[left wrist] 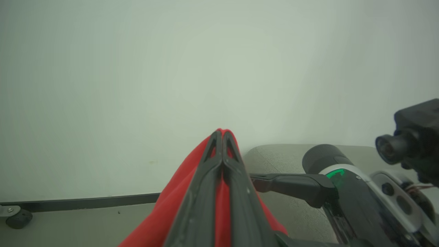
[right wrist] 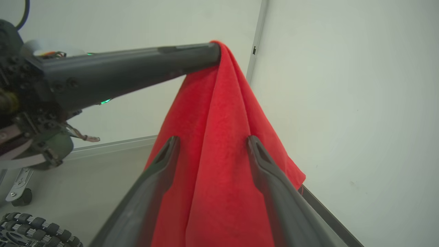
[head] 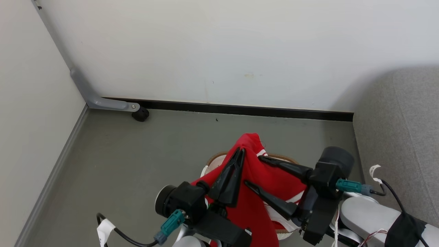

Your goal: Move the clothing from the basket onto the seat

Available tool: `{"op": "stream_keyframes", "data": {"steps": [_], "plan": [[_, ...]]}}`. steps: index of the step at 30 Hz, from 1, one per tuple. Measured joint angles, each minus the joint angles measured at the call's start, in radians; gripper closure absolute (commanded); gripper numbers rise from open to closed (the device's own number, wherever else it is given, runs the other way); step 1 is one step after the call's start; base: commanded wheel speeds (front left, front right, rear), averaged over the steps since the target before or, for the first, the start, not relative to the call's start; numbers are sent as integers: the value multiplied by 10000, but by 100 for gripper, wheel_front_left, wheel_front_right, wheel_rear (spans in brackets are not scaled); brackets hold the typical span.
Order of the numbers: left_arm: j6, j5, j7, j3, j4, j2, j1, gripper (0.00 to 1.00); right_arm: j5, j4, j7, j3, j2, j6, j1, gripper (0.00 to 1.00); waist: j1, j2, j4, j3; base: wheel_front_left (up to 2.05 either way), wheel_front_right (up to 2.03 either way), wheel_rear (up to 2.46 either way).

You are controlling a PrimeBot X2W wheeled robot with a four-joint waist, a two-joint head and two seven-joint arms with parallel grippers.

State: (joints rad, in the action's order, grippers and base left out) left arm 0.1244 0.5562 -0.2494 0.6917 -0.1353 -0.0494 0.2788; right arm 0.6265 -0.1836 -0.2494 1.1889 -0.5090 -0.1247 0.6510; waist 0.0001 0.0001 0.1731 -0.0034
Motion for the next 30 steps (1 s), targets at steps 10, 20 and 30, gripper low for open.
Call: {"op": "stream_keyframes", "data": {"steps": [10, 20, 30], "plan": [[0, 146, 13, 460, 426, -23, 1, 100, 313, -198, 0, 10, 104, 0, 93, 0, -1, 0, 2, 10, 0, 0, 0], [0, 148, 71, 500, 449, -42, 1, 100, 761, -332, 0, -33, 171, 0, 1, 100, 0, 0, -83, 3, 0, 0, 0], [0, -127, 102, -61, 178, -21, -111, 0, 1162, -328, 2, -497, 67, 0, -162, 100, -1, 0, -264, 19, 0, 0, 0]]}}
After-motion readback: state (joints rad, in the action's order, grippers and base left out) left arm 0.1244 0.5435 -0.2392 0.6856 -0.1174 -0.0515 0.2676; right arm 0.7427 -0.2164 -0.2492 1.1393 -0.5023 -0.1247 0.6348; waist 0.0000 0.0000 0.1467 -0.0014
